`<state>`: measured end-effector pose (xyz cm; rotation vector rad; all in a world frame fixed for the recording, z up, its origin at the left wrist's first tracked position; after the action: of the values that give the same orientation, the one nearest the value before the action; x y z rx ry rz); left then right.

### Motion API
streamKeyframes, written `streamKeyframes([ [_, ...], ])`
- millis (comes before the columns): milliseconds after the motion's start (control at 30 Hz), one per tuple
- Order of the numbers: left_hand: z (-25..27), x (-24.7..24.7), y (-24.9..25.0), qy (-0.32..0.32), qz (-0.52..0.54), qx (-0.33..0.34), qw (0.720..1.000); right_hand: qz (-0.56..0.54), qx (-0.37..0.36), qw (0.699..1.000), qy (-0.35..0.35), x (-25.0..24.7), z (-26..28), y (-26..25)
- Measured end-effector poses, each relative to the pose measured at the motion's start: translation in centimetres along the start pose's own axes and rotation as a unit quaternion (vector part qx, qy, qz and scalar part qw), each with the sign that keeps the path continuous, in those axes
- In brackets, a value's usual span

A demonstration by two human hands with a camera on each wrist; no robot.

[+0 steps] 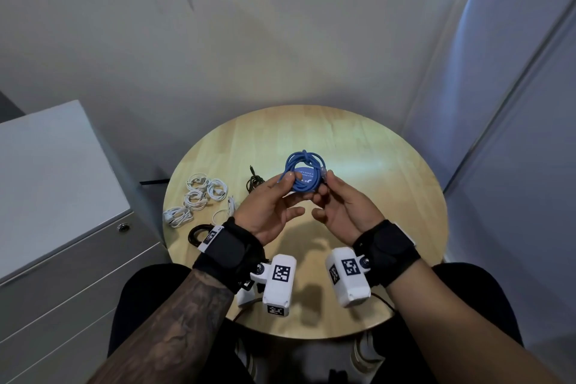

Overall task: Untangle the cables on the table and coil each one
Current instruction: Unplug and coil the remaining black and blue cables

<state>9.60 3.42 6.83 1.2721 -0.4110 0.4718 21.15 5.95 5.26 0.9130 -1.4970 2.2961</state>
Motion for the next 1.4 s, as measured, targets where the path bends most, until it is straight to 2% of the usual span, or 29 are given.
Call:
streamKeyframes([
  [100, 0.4, 0.4, -1.0, -0.044, 0.014, -0.042, 0.998, -0.056, 0.049, 0.996, -0.045, 0.0, 0.2, 1.3],
  [233, 0.4, 0.1, -2.2, -0.105, 0.027, -0.070, 0.992, -0.050, 0.078, 0.990, -0.103, 0.6, 0.3, 1.9],
  [367, -0.4, -0.8, -2.7, -0.089, -0.010, -0.075, 0.993, -0.058, 0.119, 0.983, -0.126, 0.1, -0.2, 2.5],
  [467, -1.5, -2.4, -3.0, -0.021, -0.043, -0.062, 0.997, -0.012, 0.128, 0.989, -0.070, -1.4, -1.2, 2.9],
  [533, -2.4, -4.8, -3.2, 0.072, -0.099, -0.030, 0.992, 0.121, 0.071, 0.990, 0.022, -3.3, -2.4, 2.7],
  [600, -3.0, -7.0, -3.5, 0.153, -0.185, 0.003, 0.971, 0.288, 0.008, 0.954, 0.088, -4.6, -3.0, 2.6],
  [667, -3.4, -8.0, -4.1, 0.184, -0.236, 0.014, 0.954, 0.369, 0.001, 0.924, 0.097, -4.9, -3.1, 3.9],
  [733, -3.6, -8.4, -4.7, 0.184, -0.258, 0.001, 0.949, 0.374, 0.003, 0.921, 0.106, -5.2, -3.4, 5.2],
  [833, -4.0, -9.3, -5.4, 0.184, -0.254, -0.038, 0.949, 0.331, -0.018, 0.934, 0.135, -5.5, -4.4, 5.7],
  [967, -4.5, -10.4, -5.6, 0.192, -0.277, -0.070, 0.939, 0.283, 0.029, 0.947, 0.152, -5.9, -5.7, 7.3],
  [1033, -4.6, -10.8, -5.4, 0.189, -0.323, -0.072, 0.925, 0.285, 0.061, 0.942, 0.167, -6.5, -6.3, 8.2],
  [1100, -4.7, -11.2, -4.9, 0.190, -0.392, -0.059, 0.898, 0.292, 0.082, 0.935, 0.182, -7.3, -7.0, 8.9],
  [1167, -4.9, -12.0, -4.2, 0.196, -0.475, -0.048, 0.856, 0.298, 0.096, 0.930, 0.191, -7.8, -7.6, 9.6],
  [1233, -5.2, -12.8, -3.2, 0.203, -0.559, -0.029, 0.803, 0.316, 0.106, 0.921, 0.201, -8.3, -8.1, 10.0],
  [1267, -5.3, -13.0, -2.8, 0.204, -0.582, -0.020, 0.787, 0.327, 0.109, 0.916, 0.207, -8.6, -8.3, 10.2],
  [1400, -5.3, -13.4, -2.3, 0.201, -0.581, -0.011, 0.788, 0.371, 0.094, 0.898, 0.218, -8.8, -9.1, 10.2],
])
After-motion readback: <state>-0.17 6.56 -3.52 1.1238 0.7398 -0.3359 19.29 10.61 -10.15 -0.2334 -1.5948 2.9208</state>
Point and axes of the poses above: each hand's wrist, its own z-axis away from the middle knuckle, its own x-axis out of the palm, y = z × x, the point moved 7 cm from there along -z, towards the middle knuckle, and after that the axes turned 8 degrees about y, right-handed, at the moved point
